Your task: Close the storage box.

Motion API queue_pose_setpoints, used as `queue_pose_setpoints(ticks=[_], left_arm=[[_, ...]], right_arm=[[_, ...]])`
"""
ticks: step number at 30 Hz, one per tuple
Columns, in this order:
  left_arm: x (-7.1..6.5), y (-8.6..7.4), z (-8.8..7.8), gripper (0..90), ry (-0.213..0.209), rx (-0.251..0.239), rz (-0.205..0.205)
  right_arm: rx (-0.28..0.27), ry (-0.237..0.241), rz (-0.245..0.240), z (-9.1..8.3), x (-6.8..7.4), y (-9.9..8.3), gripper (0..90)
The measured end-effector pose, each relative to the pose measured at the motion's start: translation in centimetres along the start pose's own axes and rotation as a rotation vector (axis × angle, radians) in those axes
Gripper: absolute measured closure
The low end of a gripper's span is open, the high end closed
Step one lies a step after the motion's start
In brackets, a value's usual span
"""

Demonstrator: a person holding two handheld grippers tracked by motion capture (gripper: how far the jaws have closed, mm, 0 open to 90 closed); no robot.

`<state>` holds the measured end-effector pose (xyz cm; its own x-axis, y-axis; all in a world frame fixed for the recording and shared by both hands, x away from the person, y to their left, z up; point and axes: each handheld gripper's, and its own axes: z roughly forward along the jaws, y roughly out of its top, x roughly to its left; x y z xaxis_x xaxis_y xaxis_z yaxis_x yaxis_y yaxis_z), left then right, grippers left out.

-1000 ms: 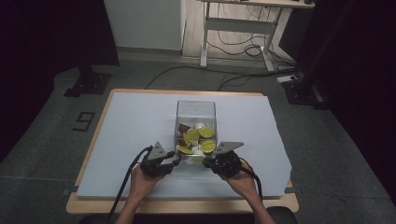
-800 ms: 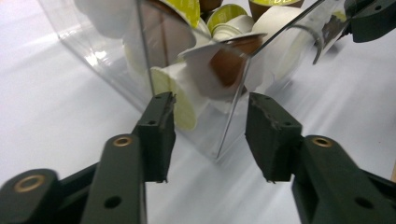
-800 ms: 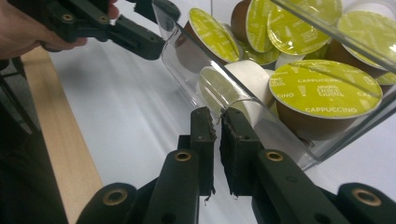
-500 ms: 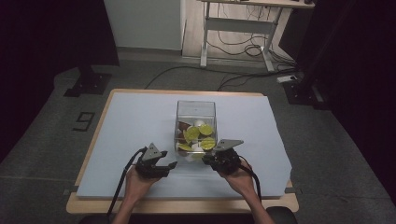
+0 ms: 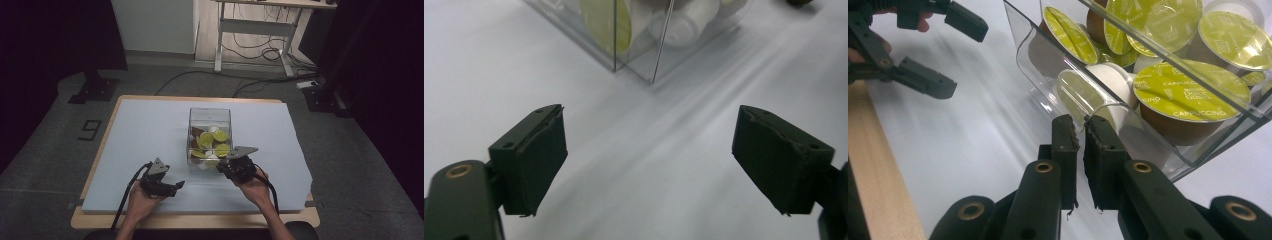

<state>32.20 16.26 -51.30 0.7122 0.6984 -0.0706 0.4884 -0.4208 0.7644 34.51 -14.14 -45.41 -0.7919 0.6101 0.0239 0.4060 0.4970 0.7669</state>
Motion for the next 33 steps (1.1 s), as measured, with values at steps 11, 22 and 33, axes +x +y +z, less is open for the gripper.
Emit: queue_pose_setpoints(ticks=[11,22,33], left_arm=[[-0.1,-0.8,1.0,0.0,0.017,0.102,0.025],[-0.3,-0.9,1.3,0.0,0.036,0.125,0.046],[-0.4,-0.8,1.5,0.0,0.024,0.148,0.066]], right_arm=[[-0.001,-0.022,0.006,0.5,-0.5,0.3,82.7],[-0.014,-0.033,0.037,1.0,-1.1,0.5,82.6],[-0.012,-0.061,0.049,1.4,-1.4,1.0,82.5]])
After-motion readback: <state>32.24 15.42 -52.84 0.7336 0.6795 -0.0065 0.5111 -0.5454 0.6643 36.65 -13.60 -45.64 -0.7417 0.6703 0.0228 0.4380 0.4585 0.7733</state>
